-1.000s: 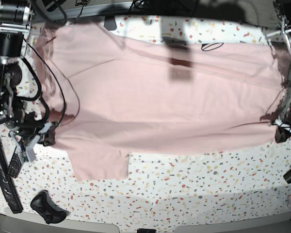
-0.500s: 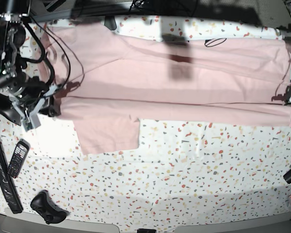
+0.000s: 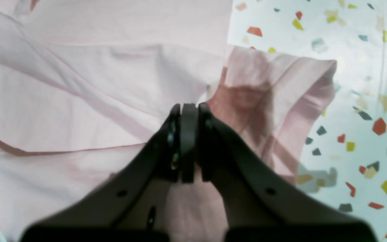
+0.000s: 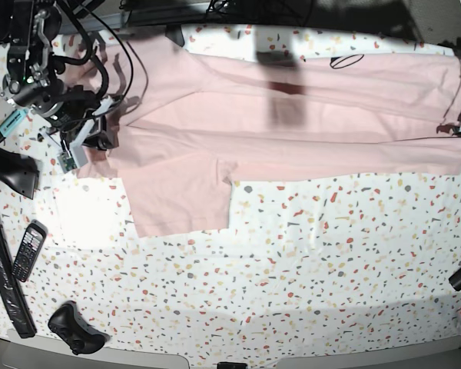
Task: Fold the T-shirt properly
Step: 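Open both grippers and lift them off the folded shirt, then move the right gripper to the protruding sleeve flap and grasp it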
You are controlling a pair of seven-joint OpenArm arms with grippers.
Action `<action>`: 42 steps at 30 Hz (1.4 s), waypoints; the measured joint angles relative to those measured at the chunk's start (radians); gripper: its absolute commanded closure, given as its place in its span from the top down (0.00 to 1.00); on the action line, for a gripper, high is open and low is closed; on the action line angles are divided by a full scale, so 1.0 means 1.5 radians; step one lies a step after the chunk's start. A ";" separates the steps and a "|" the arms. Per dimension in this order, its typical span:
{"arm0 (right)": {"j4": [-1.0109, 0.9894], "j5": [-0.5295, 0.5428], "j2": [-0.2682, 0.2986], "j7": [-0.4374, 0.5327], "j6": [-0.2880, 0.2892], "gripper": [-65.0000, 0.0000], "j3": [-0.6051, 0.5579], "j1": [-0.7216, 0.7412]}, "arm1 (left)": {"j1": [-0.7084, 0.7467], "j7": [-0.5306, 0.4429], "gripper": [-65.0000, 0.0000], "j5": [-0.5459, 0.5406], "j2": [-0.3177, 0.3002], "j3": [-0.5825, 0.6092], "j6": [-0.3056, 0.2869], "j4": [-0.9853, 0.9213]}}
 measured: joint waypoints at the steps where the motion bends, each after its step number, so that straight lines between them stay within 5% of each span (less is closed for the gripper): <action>1: 0.000 -0.002 0.000 0.000 0.000 0.00 0.000 0.000 | 0.000 0.008 0.00 0.004 0.000 0.000 0.000 0.000; 19: 0.000 -0.002 0.000 -0.055 -0.001 0.00 0.000 0.000 | 0.000 0.048 0.03 0.037 -0.016 0.000 -0.005 0.000; 23: 0.000 -0.001 0.000 -0.082 -0.002 0.00 0.000 0.000 | 0.000 0.081 0.18 0.037 -0.034 0.000 -0.005 0.000; 28: 0.000 -0.002 0.001 -0.128 -0.002 0.29 0.000 0.016 | 0.000 0.107 0.43 0.037 -0.052 0.000 0.000 0.000; 36: 0.000 0.038 0.000 -0.160 -0.005 0.31 0.001 0.131 | -0.002 0.111 0.45 -0.040 -0.093 0.000 0.001 0.001; 42: -0.071 0.071 -0.008 -0.158 -0.043 0.31 0.002 0.243 | -0.031 0.122 0.45 -0.055 -0.074 0.000 0.001 0.002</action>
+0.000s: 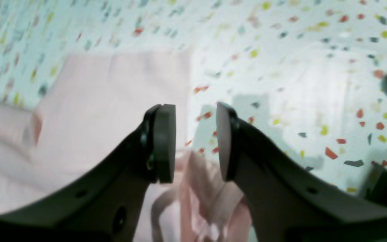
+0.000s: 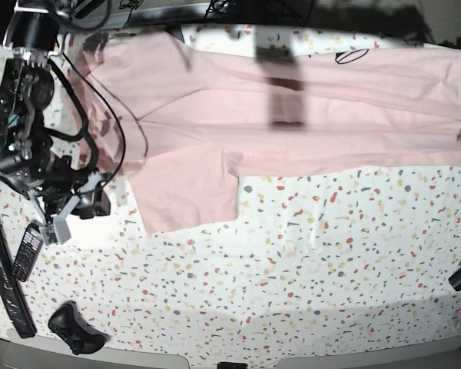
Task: Fold the T-shirt properly
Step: 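Move the right gripper to the protruding sleeve flap and grasp it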
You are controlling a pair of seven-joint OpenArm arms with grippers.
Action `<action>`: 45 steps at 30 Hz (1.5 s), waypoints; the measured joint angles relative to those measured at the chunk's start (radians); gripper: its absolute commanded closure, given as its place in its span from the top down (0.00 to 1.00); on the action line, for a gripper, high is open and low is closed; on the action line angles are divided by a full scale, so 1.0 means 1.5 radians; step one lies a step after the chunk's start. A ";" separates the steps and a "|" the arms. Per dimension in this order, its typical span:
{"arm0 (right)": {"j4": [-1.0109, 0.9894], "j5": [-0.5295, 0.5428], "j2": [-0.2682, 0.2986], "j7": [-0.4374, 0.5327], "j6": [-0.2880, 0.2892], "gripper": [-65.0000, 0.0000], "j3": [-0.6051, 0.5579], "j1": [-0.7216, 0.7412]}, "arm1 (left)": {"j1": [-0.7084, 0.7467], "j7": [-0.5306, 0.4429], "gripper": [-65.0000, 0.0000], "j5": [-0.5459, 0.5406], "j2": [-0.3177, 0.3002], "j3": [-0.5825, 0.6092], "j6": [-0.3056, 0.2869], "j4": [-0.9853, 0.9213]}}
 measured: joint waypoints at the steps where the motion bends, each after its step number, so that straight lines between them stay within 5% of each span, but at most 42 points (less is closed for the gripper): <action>1: -0.022 -0.001 -0.003 -0.004 -0.001 0.31 -0.001 0.016 | -0.002 0.002 0.45 -0.001 0.007 0.000 0.000 0.000; 11: -0.317 0.022 -0.010 -0.052 -0.004 0.31 -0.017 0.241 | -0.034 -0.007 0.45 0.016 0.080 0.000 0.002 0.001; 18: -0.514 -0.005 -0.014 -0.052 -0.004 0.31 -0.153 0.363 | -0.074 -0.007 0.45 0.044 0.104 0.000 0.001 0.002; 22: -0.571 -0.047 -0.028 -0.031 -0.010 0.31 -0.227 0.387 | -0.075 -0.008 0.45 0.044 0.103 0.000 0.002 0.002; 30: -0.621 -0.168 -0.083 0.009 -0.111 0.31 -0.262 0.391 | -0.075 -0.007 0.45 0.044 0.102 0.000 0.002 0.002; 36: -0.637 -0.193 -0.102 0.008 -0.116 0.31 -0.262 0.394 | -0.075 -0.007 0.45 0.044 0.102 0.000 0.002 0.002; 45: -0.637 -0.193 -0.120 0.003 -0.098 0.00 -0.260 0.394 | -0.075 -0.007 0.45 0.044 0.102 0.000 0.002 0.002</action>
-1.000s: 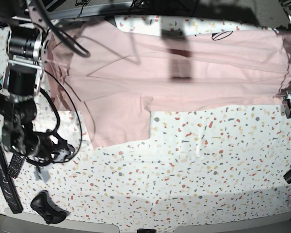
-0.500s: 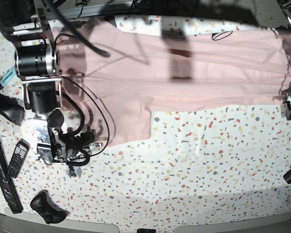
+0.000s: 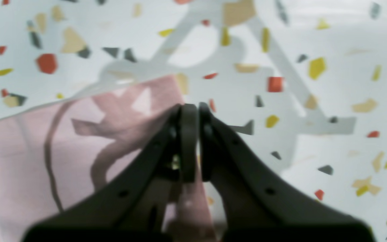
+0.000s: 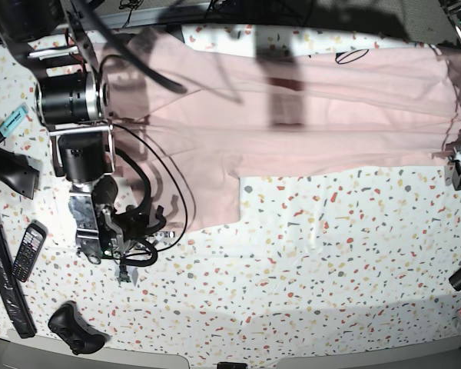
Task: Fold the T-shirt properly
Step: 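Move the right gripper to the protruding sleeve flap and grasp it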
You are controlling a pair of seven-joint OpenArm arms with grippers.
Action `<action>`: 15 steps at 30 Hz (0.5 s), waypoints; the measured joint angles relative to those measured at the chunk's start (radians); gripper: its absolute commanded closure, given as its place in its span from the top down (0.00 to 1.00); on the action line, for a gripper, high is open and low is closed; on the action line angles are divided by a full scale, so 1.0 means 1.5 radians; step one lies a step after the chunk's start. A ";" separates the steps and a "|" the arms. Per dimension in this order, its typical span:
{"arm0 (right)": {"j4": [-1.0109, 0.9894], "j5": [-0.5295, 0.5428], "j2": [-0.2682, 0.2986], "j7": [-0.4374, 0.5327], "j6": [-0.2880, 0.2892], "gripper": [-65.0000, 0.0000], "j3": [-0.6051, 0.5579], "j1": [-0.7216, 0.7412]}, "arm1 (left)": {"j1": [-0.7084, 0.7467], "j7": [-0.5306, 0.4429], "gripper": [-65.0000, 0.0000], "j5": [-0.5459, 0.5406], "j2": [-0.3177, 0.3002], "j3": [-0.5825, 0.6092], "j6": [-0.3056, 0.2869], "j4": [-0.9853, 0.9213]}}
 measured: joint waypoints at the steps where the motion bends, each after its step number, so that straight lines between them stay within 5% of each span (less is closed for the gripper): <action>1: 0.000 0.005 0.000 0.001 0.003 0.00 0.001 0.000 | 0.000 0.000 0.45 0.000 0.000 0.000 0.000 0.000; 6: 0.014 0.051 0.004 -0.005 0.055 0.00 0.001 -0.002 | 0.000 0.000 0.45 0.000 0.000 0.000 0.000 0.000; 15: 0.154 0.106 0.004 -0.085 0.061 0.00 0.000 -0.016 | 0.000 0.000 0.45 0.003 0.000 0.000 0.000 0.000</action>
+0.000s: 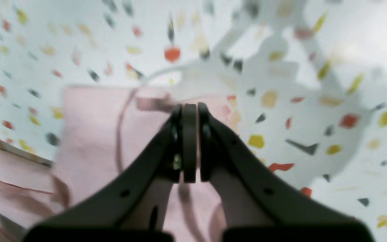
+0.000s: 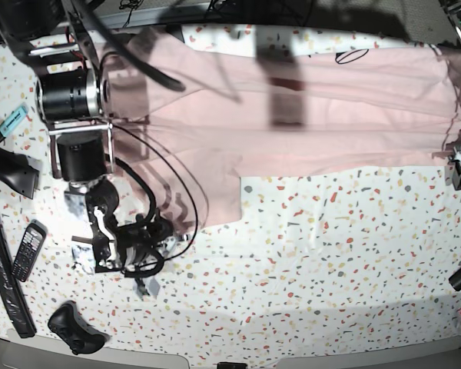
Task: Fold the T-shirt properly
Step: 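Move the right gripper to the protruding sleeve flap and grasp it, then lift the sleeve flap with the right gripper and fold it onto the shirt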
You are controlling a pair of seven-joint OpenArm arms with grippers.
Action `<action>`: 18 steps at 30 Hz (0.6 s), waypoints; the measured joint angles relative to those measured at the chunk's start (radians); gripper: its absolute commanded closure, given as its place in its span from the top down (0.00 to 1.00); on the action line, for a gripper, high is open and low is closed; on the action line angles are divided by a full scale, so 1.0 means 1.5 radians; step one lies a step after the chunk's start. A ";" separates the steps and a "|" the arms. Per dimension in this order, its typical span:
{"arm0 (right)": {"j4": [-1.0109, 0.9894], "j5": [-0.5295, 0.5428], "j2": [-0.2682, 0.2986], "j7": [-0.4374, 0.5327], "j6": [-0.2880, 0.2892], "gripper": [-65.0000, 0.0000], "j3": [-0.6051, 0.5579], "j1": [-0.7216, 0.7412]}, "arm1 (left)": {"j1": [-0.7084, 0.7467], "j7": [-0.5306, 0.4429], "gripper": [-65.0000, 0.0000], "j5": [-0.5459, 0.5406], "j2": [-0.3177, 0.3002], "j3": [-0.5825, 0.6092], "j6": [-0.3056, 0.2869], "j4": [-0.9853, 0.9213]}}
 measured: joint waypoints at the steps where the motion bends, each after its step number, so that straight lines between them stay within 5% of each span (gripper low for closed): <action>1: 0.025 0.000 0.000 -0.015 0.010 0.00 0.000 -0.006 | 0.000 0.000 0.45 0.000 0.000 0.000 0.000 0.000; 5: 0.149 0.036 -0.002 -0.084 0.014 0.00 0.000 -0.057 | 0.000 0.000 0.45 0.003 0.000 0.000 0.000 0.000; 9: 0.216 0.049 -0.003 -0.071 0.017 0.00 -0.001 -0.112 | 0.001 0.000 0.45 0.003 0.000 0.000 0.000 0.000; 10: 0.215 0.014 -0.003 -0.058 0.018 0.04 -0.001 -0.122 | 0.000 0.000 0.45 0.002 0.000 0.000 0.000 0.000; 14: 0.168 -0.094 0.001 0.001 0.017 0.45 0.000 -0.128 | 0.000 0.001 0.45 0.003 0.000 0.000 0.000 0.000; 18: 0.081 -0.090 -0.001 0.063 0.016 0.46 0.000 -0.104 | 0.000 0.001 0.45 0.002 0.000 0.000 0.000 0.000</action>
